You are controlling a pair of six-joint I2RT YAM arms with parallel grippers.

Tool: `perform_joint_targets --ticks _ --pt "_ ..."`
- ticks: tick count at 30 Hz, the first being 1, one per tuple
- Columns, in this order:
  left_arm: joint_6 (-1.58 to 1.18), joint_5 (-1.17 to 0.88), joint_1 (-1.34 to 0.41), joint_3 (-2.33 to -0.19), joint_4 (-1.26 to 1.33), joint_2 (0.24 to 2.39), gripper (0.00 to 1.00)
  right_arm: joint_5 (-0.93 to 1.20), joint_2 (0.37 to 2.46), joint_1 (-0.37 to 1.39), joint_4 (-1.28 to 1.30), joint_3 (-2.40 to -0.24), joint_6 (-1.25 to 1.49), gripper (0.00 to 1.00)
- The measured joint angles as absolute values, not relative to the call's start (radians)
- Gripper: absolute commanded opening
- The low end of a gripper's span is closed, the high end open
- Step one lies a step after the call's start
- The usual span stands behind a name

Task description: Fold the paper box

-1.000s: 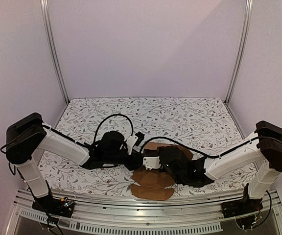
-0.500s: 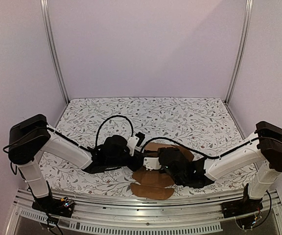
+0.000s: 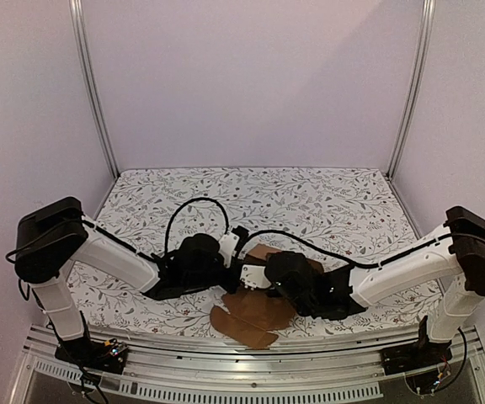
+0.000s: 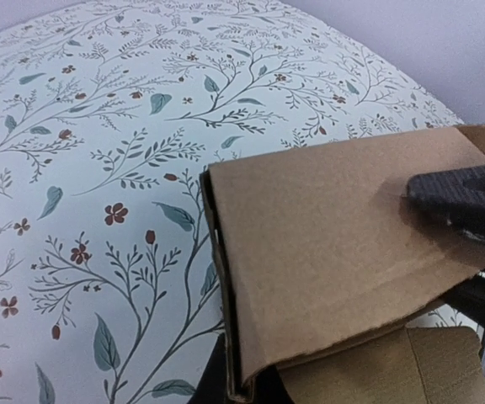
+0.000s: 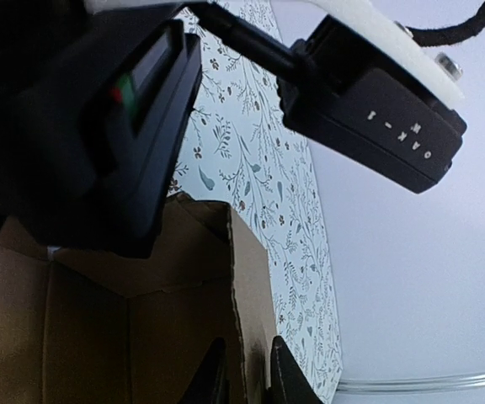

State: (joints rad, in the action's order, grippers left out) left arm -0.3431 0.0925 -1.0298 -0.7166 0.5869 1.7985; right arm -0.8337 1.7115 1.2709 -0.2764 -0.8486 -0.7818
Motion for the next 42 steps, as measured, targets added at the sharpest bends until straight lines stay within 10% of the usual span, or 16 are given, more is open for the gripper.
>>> perform_joint_targets --ticks 10,28,34,42 --pt "-0.316 0.083 -1.045 -0.731 0.579 1.800 0.00 -0.720 1.630 1.271 -0.110 -0.899 -0.624 0.62" --pt "-0.095 0.052 -1.047 -0.839 0.449 1.800 0.00 -0.345 1.275 1.087 0.130 -0.909 -0.211 0.66" --pt "-0.017 0.007 -1.046 -0.911 0.424 1.828 0.00 -0.258 1.271 1.002 0.179 -0.909 -0.041 0.54" --pt "0.033 -0.050 -1.045 -0.971 0.362 1.894 0.00 -0.157 1.299 0.935 0.151 -0.878 0.142 0.00"
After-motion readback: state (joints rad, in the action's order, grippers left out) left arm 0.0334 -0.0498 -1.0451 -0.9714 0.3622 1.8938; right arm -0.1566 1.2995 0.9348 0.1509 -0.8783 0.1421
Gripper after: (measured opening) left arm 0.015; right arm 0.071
